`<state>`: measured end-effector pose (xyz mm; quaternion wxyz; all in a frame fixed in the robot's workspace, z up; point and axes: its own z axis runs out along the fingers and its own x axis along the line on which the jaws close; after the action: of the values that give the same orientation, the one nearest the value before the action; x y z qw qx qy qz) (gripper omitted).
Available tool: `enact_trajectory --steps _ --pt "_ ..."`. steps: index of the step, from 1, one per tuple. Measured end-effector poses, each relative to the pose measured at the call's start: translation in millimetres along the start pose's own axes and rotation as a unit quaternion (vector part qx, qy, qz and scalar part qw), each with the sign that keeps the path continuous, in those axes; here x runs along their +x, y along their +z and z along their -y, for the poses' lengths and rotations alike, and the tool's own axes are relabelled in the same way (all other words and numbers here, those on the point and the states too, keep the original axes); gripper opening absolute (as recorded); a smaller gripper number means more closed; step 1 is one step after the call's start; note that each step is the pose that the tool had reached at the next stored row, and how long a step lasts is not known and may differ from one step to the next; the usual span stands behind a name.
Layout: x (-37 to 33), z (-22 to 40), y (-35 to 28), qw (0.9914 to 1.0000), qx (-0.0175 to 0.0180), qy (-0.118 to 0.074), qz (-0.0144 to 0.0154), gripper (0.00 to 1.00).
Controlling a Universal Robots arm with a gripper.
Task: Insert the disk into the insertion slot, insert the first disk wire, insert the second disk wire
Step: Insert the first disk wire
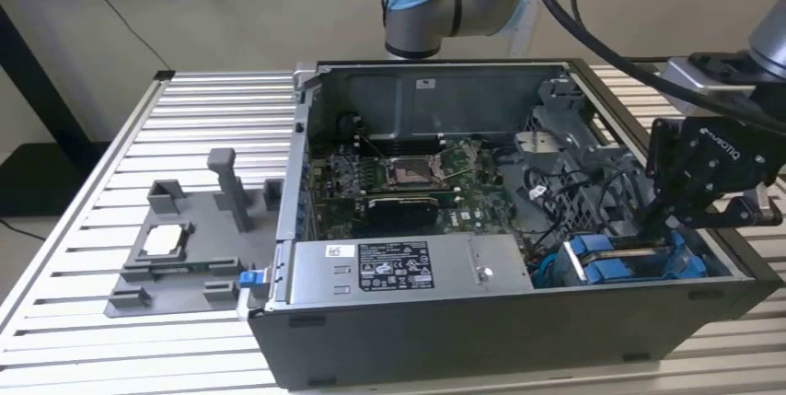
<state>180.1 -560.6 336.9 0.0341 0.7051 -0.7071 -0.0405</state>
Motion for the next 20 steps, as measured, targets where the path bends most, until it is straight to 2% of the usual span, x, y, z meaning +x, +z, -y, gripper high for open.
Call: enact_trajectory --steps 6,12,14,15,17,20 --pt "0.1 0.4 4.2 0.99999 0.0000 0.003 0.0001 0.19" --pt "0.3 0.5 4.6 0.99999 0.0000 0.003 0.0006 0.19" --pt "0.4 0.5 4.9 0.99999 0.0000 0.003 0.0007 0.21" --pt "0.5 0.5 4.7 0.99999 0.0000 0.003 0.0005 0.27" --pt "0.5 0.0 0.4 0.99999 0.0000 0.003 0.0004 0.27" --pt "0.4 -1.1 -10.1 0.99999 0.0000 0.003 0.0004 0.27"
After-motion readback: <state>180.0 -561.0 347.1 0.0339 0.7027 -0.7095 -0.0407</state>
